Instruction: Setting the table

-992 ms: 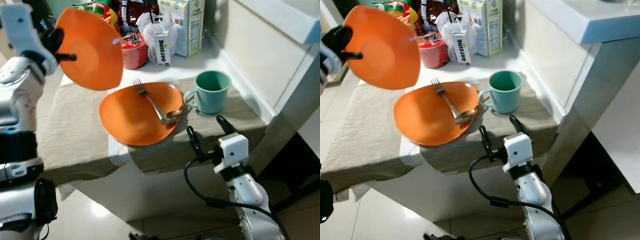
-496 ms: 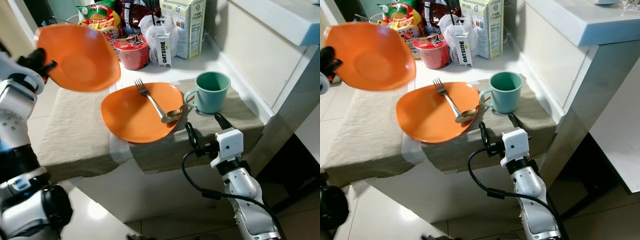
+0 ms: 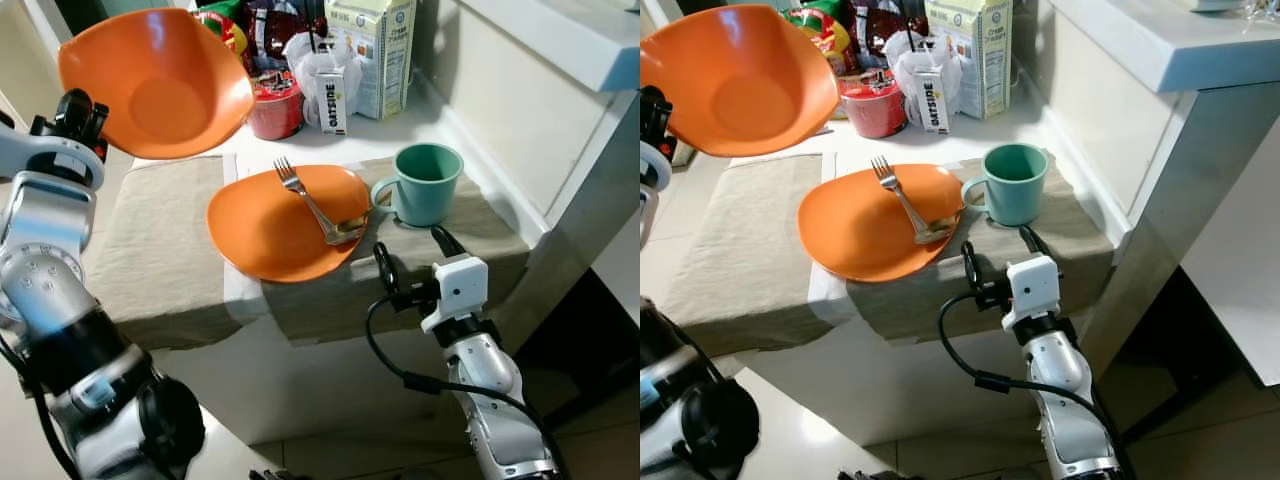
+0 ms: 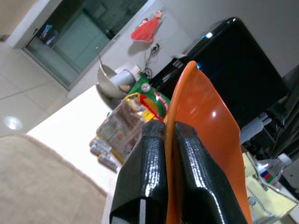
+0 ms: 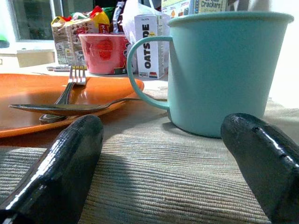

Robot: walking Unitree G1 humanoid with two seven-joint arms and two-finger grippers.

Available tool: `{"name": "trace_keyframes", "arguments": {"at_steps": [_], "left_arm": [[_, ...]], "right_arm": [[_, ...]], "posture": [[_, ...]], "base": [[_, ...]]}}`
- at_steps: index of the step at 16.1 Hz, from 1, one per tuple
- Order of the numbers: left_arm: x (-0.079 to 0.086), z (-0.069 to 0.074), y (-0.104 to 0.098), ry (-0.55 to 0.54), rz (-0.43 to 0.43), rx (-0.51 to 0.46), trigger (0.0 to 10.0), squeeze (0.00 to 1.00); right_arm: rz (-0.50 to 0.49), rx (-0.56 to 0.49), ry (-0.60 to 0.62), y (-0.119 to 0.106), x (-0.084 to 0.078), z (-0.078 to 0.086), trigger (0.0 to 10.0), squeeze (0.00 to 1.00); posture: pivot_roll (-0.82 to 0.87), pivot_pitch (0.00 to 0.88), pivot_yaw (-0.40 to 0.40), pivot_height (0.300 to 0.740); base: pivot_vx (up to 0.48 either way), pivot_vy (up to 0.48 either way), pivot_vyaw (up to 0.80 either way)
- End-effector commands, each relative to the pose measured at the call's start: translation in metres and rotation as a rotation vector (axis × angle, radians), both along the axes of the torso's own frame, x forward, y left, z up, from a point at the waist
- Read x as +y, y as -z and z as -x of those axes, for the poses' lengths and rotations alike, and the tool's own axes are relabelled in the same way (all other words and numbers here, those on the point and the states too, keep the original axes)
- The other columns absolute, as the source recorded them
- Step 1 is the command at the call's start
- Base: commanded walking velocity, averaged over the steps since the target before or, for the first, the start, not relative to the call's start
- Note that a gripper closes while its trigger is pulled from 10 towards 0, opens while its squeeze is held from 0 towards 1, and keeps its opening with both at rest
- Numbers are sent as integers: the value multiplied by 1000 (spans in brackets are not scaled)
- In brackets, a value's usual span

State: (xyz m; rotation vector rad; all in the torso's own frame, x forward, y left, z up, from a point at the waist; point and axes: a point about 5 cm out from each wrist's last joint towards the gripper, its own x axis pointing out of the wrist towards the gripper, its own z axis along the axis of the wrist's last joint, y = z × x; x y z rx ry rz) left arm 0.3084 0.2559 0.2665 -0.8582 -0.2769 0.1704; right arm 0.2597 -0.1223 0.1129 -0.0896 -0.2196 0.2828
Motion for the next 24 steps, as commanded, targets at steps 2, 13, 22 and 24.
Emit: {"name": "trace_keyframes", "arguments": {"at_steps": [2, 13, 22, 24], "left_arm": [[1, 2, 0, -20, -21, 6, 0, 0], [15, -19, 7, 0, -239, 79, 0, 0], [6, -19, -5, 1, -311, 11, 0, 0], [6, -19, -5, 1, -319, 10, 0, 0]], "right_arm": [[-49, -106, 31, -39, -11, -4, 10000, 0], [19, 159, 4, -21, -49, 56, 10000, 0], [-6, 172, -22, -26, -46, 61, 10000, 0], [-11, 170, -23, -27, -47, 61, 10000, 0]], "posture": [[-124, 0, 130, 740], [-242, 0, 121, 740], [-217, 0, 112, 740], [-212, 0, 113, 740]], "base": [[0, 0, 0], [0, 0, 0], [-179, 0, 0], [-448, 0, 0]]}}
